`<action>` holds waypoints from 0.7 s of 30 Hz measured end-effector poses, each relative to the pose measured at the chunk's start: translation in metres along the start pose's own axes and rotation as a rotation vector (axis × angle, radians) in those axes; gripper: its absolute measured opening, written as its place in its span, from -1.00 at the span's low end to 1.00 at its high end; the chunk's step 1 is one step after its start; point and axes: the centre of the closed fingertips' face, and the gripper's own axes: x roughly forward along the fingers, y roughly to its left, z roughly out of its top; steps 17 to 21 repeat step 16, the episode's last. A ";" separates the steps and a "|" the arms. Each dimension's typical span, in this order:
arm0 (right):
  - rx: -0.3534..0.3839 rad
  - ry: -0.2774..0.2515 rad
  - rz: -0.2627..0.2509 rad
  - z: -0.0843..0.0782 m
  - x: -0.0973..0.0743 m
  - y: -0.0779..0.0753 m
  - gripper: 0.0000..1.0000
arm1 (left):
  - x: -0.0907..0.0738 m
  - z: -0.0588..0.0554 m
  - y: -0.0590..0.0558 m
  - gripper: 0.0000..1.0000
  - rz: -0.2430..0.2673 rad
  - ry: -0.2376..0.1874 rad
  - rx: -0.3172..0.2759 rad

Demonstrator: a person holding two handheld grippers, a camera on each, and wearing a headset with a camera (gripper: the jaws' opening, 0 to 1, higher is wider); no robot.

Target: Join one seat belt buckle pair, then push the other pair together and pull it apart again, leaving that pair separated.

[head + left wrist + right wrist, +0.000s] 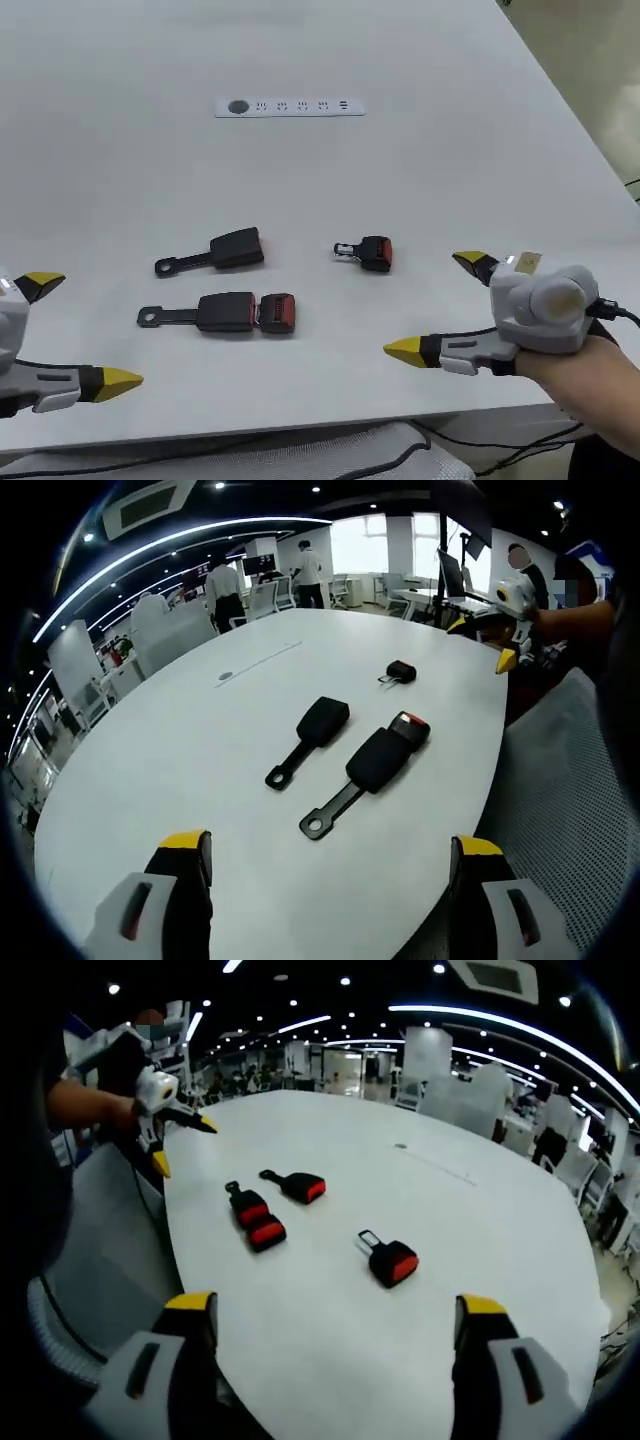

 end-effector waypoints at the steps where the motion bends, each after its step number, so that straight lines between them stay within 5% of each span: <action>1: 0.000 -0.001 -0.004 0.000 0.000 -0.002 1.00 | 0.000 -0.001 -0.001 1.00 0.003 0.006 0.002; 6: 0.001 -0.006 -0.014 0.000 0.000 -0.005 0.99 | 0.000 -0.001 -0.004 1.00 0.011 0.014 0.050; 21: 0.005 0.016 -0.008 -0.006 0.001 0.003 1.00 | 0.000 -0.003 0.001 1.00 0.005 0.012 0.051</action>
